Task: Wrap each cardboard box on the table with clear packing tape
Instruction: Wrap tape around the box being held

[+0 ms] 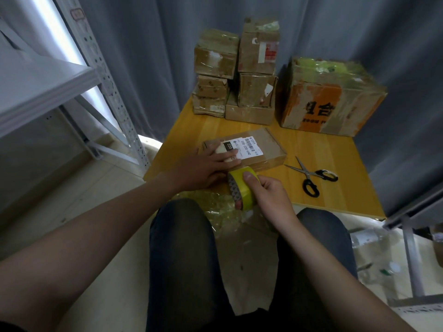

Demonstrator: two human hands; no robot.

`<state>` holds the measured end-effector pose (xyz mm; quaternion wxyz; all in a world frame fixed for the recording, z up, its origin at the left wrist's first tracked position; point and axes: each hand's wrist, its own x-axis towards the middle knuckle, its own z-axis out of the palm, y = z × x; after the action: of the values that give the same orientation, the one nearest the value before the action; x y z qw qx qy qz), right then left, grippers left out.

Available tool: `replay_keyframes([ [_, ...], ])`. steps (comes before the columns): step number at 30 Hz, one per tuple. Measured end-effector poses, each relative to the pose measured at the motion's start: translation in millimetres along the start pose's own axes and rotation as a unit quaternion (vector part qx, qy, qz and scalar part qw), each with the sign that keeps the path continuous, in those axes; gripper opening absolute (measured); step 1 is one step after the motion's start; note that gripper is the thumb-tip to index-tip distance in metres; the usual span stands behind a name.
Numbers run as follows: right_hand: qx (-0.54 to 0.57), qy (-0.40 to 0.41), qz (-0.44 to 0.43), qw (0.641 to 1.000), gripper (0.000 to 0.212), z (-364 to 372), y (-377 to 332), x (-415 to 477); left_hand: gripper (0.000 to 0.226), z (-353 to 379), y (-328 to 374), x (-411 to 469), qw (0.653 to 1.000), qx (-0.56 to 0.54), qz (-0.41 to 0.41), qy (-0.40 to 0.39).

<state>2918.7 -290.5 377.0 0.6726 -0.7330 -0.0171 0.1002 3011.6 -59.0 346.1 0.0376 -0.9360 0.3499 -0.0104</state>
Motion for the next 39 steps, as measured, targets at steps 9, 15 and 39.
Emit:
replay_keyframes([
  [9,-0.007,0.005,-0.004,1.000,0.042,2,-2,-1,0.057,-5,0,0,0.998,-0.063,-0.011,0.008],
  [15,-0.007,-0.008,-0.020,1.000,0.032,-3,-13,1,0.055,-16,-1,-4,0.966,-0.234,-0.076,0.079],
  [39,0.001,-0.017,-0.145,0.989,0.017,-3,-74,60,0.053,-59,-28,13,0.880,-0.447,-0.131,0.098],
])
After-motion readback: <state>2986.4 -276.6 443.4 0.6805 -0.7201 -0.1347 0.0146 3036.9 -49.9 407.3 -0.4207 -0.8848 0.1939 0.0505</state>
